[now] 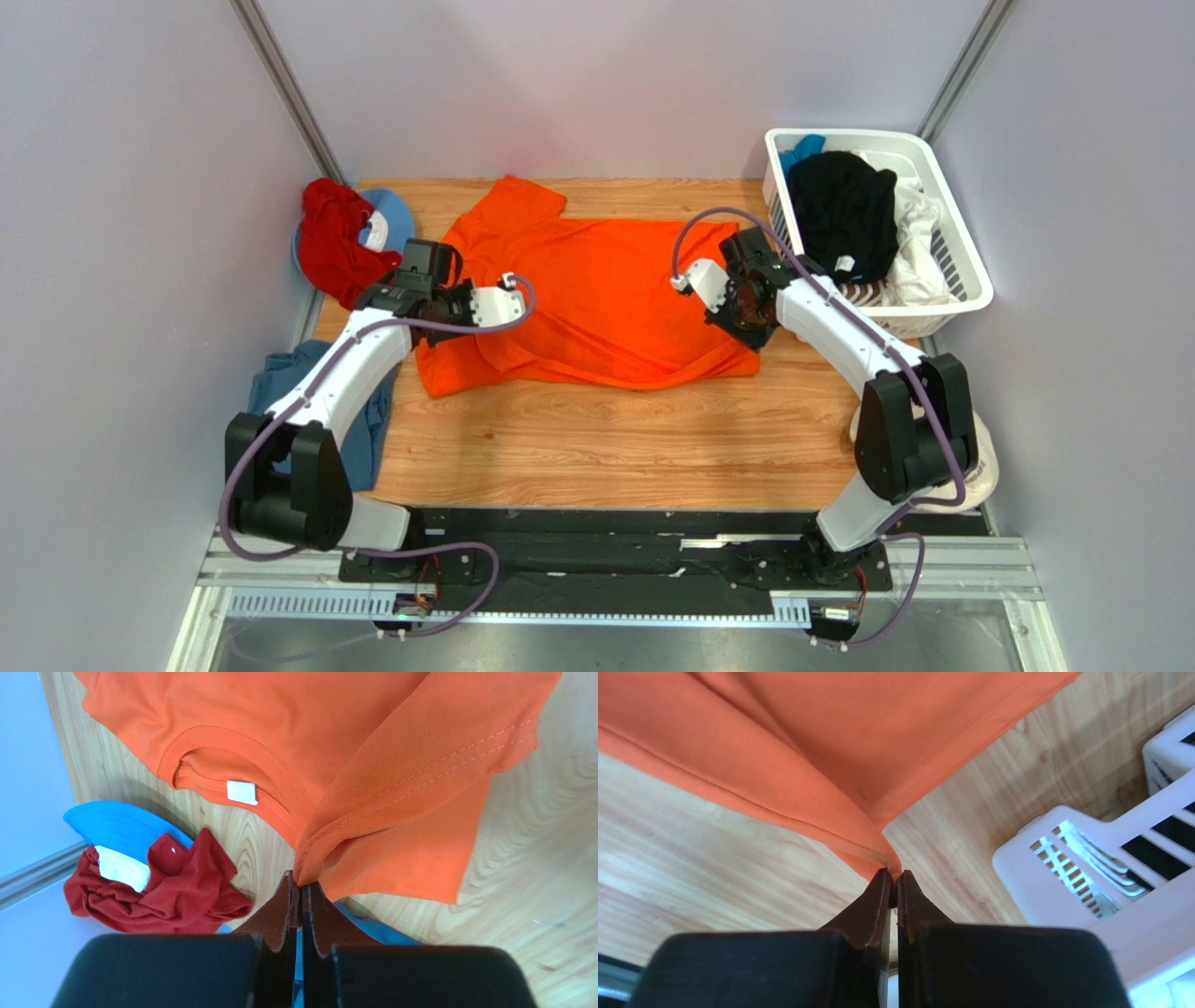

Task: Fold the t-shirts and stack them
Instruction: Fold the tshirt

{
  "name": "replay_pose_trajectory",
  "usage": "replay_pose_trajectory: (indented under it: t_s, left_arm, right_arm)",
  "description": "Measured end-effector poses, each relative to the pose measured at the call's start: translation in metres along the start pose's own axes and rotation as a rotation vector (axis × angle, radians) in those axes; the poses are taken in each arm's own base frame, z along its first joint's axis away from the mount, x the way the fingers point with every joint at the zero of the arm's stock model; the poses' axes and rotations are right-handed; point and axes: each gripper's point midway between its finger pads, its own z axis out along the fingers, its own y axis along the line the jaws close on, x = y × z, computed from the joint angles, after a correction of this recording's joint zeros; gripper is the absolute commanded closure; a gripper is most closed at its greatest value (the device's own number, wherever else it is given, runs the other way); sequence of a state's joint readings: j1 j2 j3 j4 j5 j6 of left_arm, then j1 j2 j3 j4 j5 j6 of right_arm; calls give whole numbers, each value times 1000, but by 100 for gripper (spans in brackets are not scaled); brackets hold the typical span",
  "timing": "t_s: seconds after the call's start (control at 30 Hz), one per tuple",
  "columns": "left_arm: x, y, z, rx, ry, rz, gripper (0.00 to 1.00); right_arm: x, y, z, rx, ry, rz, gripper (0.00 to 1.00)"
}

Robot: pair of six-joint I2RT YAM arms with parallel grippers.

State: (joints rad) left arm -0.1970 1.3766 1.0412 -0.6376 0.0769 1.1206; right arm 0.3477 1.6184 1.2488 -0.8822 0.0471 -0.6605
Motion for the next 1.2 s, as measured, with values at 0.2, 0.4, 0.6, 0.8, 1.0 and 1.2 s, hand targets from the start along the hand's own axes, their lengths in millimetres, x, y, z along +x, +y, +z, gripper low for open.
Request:
replay_pose_trajectory:
  t_s: [0.2, 0.4, 0.6, 0.8, 1.0, 1.2]
  left_arm:
    - [0, 22, 18, 3, 12, -4, 100]
    - [-3, 43, 33, -4, 14, -11, 100]
    - [3, 48, 48, 14, 31, -22, 100]
    - [3, 59, 55, 5, 31, -28, 100]
    - [-5, 81, 58, -29, 17, -27, 100]
    - [-7, 90, 63, -38, 16, -27, 100]
  right_arm:
    - [-10, -15, 16, 2, 19, -1, 100]
    - [-10, -26, 31, -7, 46, 9, 100]
    - [-7, -43, 37, 4, 54, 32, 100]
    - [-15, -57, 35, 26, 40, 40, 100]
    - [-28, -69, 36, 45, 19, 42, 100]
    - [-33, -73, 41, 45, 18, 41, 100]
